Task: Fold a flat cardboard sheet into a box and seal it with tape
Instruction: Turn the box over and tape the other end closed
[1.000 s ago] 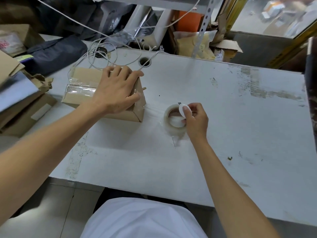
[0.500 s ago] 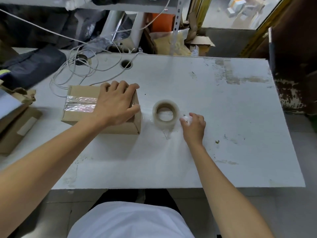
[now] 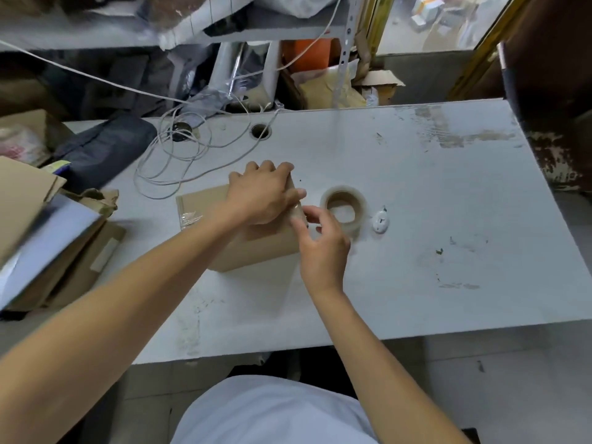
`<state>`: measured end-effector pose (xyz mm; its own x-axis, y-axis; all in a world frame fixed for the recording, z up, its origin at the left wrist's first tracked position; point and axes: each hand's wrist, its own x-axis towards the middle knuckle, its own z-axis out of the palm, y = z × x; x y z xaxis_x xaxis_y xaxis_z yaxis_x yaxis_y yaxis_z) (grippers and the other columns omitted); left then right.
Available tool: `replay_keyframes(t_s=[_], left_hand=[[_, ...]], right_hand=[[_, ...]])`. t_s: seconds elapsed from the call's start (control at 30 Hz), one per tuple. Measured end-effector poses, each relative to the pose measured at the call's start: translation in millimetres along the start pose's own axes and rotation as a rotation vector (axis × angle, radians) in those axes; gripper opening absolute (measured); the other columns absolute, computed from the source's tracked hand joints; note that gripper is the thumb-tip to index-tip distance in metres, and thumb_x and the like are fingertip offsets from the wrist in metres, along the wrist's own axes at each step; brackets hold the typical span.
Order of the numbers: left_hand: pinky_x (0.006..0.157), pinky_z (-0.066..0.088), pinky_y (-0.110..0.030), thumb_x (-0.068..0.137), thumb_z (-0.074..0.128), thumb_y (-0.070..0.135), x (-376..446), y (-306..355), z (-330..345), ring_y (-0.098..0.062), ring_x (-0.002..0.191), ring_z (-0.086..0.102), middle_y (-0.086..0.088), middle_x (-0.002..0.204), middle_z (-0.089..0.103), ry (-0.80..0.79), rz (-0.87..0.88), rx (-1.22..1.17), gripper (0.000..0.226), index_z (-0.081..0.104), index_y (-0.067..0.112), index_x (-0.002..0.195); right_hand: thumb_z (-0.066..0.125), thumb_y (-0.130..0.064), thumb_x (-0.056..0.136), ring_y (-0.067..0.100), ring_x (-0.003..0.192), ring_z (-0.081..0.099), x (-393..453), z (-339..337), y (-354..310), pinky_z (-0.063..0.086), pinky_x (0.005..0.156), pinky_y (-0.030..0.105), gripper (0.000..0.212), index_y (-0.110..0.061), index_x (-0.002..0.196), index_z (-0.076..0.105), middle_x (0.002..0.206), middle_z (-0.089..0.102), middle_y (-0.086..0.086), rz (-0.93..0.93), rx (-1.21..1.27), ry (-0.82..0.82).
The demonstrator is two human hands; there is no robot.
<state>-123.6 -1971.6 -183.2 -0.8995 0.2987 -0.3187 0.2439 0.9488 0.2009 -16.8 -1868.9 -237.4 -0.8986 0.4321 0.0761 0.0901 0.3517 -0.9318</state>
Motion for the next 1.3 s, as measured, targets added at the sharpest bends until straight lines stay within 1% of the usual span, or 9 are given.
replay_keyframes(t_s=[0.2, 0.37, 0.5, 0.7, 0.83, 0.93, 1.03, 1.13, 1.3], left_hand=[[0.083, 0.040, -0.033, 0.095, 0.061, 0.043, -10.9, -53.8, -7.6, -0.025, 0.102, 0.055, -0.010, 0.124, 0.058, -0.122, 0.136, -0.288, 0.045, 0.052, 0.023, 0.134], [0.090, 0.036, -0.015, 0.096, 0.064, 0.029, -41.2, -77.5, 15.7, -0.013, 0.111, 0.051, 0.002, 0.132, 0.049, -0.062, 0.216, -0.647, 0.045, 0.051, 0.039, 0.137], [0.097, 0.041, -0.020, 0.090, 0.067, 0.013, -46.5, -80.3, 25.9, -0.007, 0.119, 0.055, 0.012, 0.129, 0.061, -0.039, 0.244, -0.927, 0.040, 0.065, 0.032, 0.125], [0.084, 0.054, -0.027, 0.074, 0.071, 0.009, -52.2, -70.1, 47.7, -0.014, 0.098, 0.066, -0.009, 0.115, 0.070, 0.100, 0.009, -1.465, 0.038, 0.072, 0.019, 0.111], [0.074, 0.053, -0.022, 0.073, 0.069, 0.017, -49.8, -64.6, 57.5, -0.010, 0.090, 0.066, -0.001, 0.103, 0.071, 0.137, -0.053, -1.436, 0.038, 0.072, 0.015, 0.111], [0.074, 0.053, -0.020, 0.068, 0.071, 0.032, -45.7, -72.3, 59.7, -0.011, 0.090, 0.068, -0.001, 0.101, 0.072, 0.040, -0.038, -1.382, 0.045, 0.072, 0.017, 0.111], [0.075, 0.054, -0.020, 0.065, 0.068, 0.044, -43.6, -75.3, 58.4, -0.011, 0.091, 0.069, 0.000, 0.102, 0.073, 0.012, -0.009, -1.315, 0.053, 0.071, 0.019, 0.112], [0.076, 0.054, -0.020, 0.064, 0.069, 0.047, -45.6, -74.9, 58.2, -0.009, 0.093, 0.068, -0.001, 0.106, 0.070, 0.057, -0.012, -1.289, 0.055, 0.068, 0.025, 0.116], [0.081, 0.056, -0.023, 0.065, 0.074, 0.041, -49.1, -72.2, 55.7, -0.009, 0.095, 0.067, 0.007, 0.108, 0.070, 0.112, -0.044, -1.322, 0.056, 0.066, 0.029, 0.119]], right_hand=[[0.058, -0.028, 0.095, 0.011, 0.096, 0.067, 16.4, -5.7, 1.6, 0.053, 0.085, 0.028, 0.018, -0.029, 0.104, 0.074, 0.101, 0.074, -0.011, 0.210, 0.157, -0.166], [0.049, -0.023, 0.099, 0.006, 0.094, 0.064, 35.9, 0.1, -2.8, 0.050, 0.085, 0.026, 0.024, -0.027, 0.098, 0.072, 0.099, 0.073, -0.010, 0.171, 0.189, -0.372], [0.045, -0.017, 0.104, 0.002, 0.092, 0.061, 39.5, 4.8, -5.3, 0.046, 0.083, 0.016, 0.025, -0.015, 0.105, 0.070, 0.100, 0.071, -0.006, 0.150, 0.246, -0.494], [0.046, -0.022, 0.102, 0.006, 0.088, 0.063, 55.8, 14.8, -10.1, 0.051, 0.083, 0.031, 0.026, -0.016, 0.099, 0.071, 0.095, 0.071, -0.007, 0.137, 0.175, -0.537], [0.049, -0.045, 0.095, 0.014, 0.082, 0.062, 63.8, 14.9, -6.0, 0.051, 0.080, 0.042, 0.038, -0.013, 0.093, 0.071, 0.089, 0.070, 0.006, 0.157, 0.045, -0.579], [0.042, -0.062, 0.093, 0.010, 0.079, 0.057, 66.9, 6.9, -3.9, 0.045, 0.078, 0.034, 0.063, -0.003, 0.093, 0.065, 0.080, 0.062, 0.001, 0.196, -0.064, -0.702], [0.042, -0.049, 0.101, 0.008, 0.096, 0.063, 82.7, -10.7, 4.9, 0.044, 0.085, 0.022, 0.051, -0.009, 0.094, 0.074, 0.098, 0.073, -0.005, 0.214, -0.136, -0.564], [0.046, -0.014, 0.097, 0.024, 0.104, 0.062, 109.2, -37.6, 36.6, 0.046, 0.087, 0.033, 0.027, -0.009, 0.100, 0.073, 0.103, 0.072, 0.006, 0.028, -0.425, -0.358], [0.053, -0.019, 0.081, 0.025, 0.131, 0.043, 114.5, -59.1, 74.6, 0.033, 0.106, 0.041, 0.037, -0.018, 0.114, 0.070, 0.120, 0.067, 0.001, -0.220, -1.128, -0.750]])
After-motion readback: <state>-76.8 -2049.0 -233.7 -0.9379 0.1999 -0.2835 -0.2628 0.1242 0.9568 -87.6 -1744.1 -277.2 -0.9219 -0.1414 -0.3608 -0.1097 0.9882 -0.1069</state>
